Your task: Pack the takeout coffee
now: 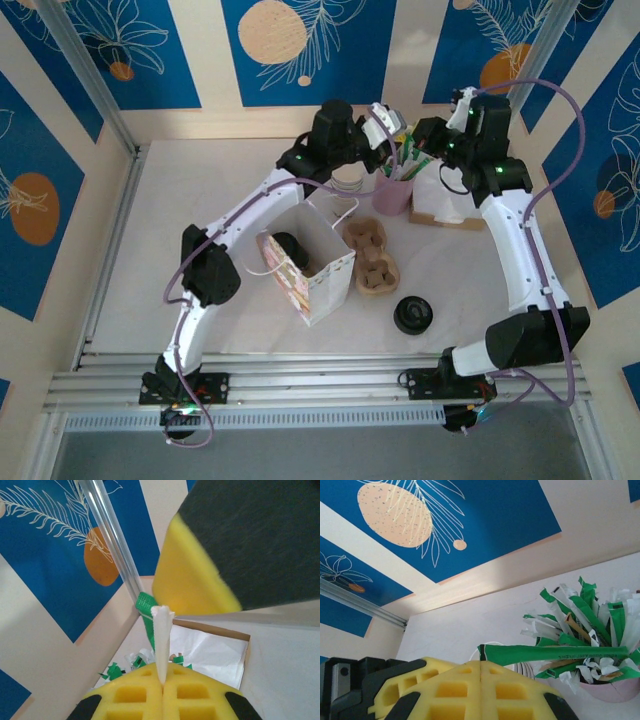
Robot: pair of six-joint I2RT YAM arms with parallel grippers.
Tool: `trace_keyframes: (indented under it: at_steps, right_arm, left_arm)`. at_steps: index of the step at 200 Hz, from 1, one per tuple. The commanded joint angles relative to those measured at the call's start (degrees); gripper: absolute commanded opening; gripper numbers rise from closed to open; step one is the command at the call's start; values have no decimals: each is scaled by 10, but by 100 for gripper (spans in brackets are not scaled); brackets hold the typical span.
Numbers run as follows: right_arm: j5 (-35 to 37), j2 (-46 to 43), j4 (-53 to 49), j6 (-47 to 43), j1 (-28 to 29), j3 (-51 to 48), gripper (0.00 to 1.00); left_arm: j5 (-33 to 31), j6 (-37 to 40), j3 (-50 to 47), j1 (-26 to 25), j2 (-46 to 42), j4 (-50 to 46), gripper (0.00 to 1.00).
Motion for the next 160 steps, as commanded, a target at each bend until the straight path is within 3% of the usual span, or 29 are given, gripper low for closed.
trace_keyframes:
  at_steps: [1, 77, 87, 104, 118, 160]
  right_arm:
    - [-13, 18, 11, 16, -23, -26, 0]
    - [-14, 58, 11, -6, -38, -39, 1]
    - [-25, 58, 11, -7, -36, -24, 8]
    - [-23, 49, 8, -14, -29, 1, 39]
    - [-17, 37, -6, -24, -23, 23, 56]
    - [10, -42, -22, -35, -12, 43, 91]
  left_arm:
    - [-13, -1, 6, -13, 9, 39, 5]
    - [-59, -2, 36, -21, 38, 23, 0]
    - [-61, -1, 41, -22, 37, 23, 0]
    - [-61, -1, 47, -25, 30, 25, 0]
    - [-65, -1, 47, -27, 19, 28, 0]
    - [-101, -55, 47, -34, -46, 54, 0]
